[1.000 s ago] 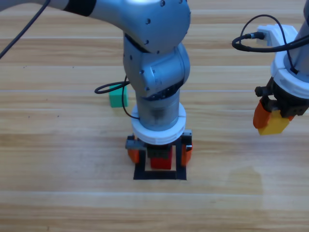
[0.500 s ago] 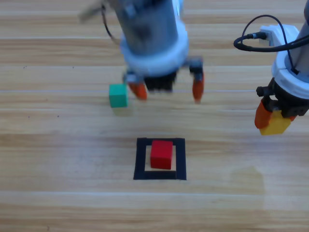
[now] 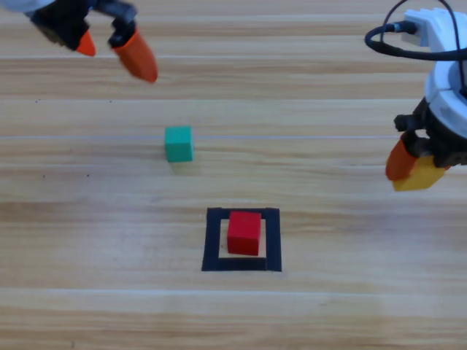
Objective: Stack the blocks in the rectangular block: red at the bottom, yellow in the middle, green on top
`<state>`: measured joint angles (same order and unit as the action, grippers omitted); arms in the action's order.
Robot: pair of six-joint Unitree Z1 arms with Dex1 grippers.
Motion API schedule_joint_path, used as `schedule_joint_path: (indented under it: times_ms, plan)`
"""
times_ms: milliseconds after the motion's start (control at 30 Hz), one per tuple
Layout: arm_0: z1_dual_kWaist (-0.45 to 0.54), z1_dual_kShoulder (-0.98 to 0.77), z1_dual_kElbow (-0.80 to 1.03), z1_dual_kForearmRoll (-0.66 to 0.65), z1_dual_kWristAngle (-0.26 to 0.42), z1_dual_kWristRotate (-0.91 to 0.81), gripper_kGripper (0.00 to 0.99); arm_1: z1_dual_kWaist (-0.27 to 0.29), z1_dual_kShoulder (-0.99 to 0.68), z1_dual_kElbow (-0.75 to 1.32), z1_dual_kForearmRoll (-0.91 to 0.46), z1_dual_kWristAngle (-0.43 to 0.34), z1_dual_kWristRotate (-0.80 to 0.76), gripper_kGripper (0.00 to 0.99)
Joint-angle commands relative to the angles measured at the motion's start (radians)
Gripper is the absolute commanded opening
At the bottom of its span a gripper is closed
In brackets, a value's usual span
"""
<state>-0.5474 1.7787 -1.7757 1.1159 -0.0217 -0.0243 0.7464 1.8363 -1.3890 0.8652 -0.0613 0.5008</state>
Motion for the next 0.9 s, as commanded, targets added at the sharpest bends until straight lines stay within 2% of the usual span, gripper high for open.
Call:
schedule_joint_path:
  times_ms: [33,167,267,333,433,567,900]
  plan:
    - [0.247,-0.096,0.124,-0.074,-0.204,0.259,0.99,0.137,0.049,-0.064,0.074,0.034,0.11,0.0]
    - [0.36,-0.09,0.168,-0.1,-0.345,0.455,0.99,0.226,0.221,-0.352,0.31,0.003,0.235,0.0]
    - [0.392,-0.074,0.16,-0.11,-0.388,0.486,0.99,0.281,0.386,-0.633,0.483,-0.011,0.292,0.0]
    - [0.419,-0.056,0.154,-0.11,-0.406,0.485,0.99,0.295,0.488,-0.797,0.577,0.003,0.331,0.0]
    - [0.435,0.002,0.127,-0.105,-0.434,0.488,0.99,0.298,0.554,-0.875,0.592,0.043,0.369,0.0]
    - [0.44,0.061,0.085,-0.088,-0.489,0.515,0.99,0.298,0.587,-0.886,0.592,0.046,0.407,0.0]
    - [0.523,0.076,0.068,-0.1,-0.534,0.6,0.99,0.294,0.721,-1.03,0.609,0.112,0.439,0.0]
